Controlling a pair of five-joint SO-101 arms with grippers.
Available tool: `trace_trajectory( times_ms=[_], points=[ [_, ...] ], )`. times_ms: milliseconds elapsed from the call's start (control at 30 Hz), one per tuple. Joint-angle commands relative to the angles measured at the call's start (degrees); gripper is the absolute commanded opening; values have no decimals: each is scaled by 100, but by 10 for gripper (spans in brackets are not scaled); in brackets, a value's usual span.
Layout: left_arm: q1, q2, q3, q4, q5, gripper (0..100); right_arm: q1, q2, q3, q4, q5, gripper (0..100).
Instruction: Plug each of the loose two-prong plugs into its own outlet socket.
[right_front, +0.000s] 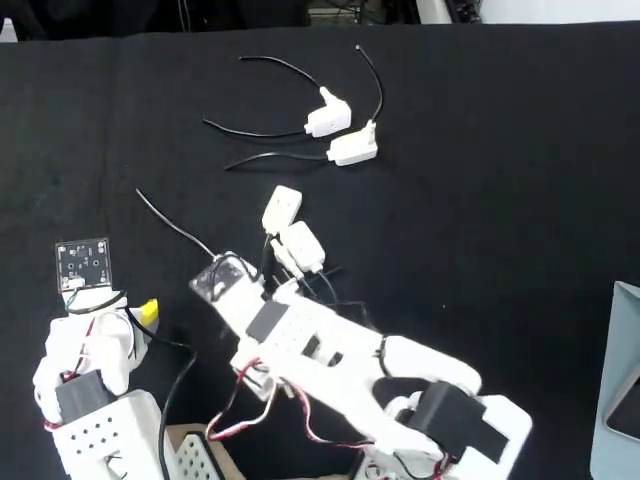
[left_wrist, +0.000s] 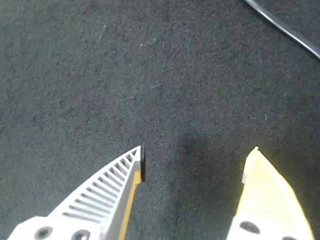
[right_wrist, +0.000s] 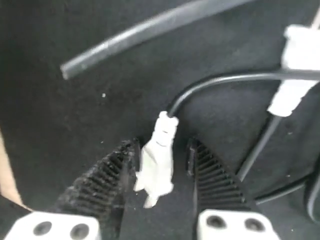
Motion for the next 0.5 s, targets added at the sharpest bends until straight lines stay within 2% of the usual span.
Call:
trace_trajectory(
  times_ms=[0, 67, 333, 467],
  points=[
    [22, -35, -22, -35, 26, 320, -290, 13, -40, -26, -18, 90],
    [22, -35, -22, -35, 26, 320, -290, 13, -163, 9, -18, 10],
    [13, -35, 4, -35, 26, 320, -255, 13, -646, 668, 18, 11],
    [13, -35, 13, -44, 26, 320, 0, 13, -796, 589, 571, 11]
  ],
)
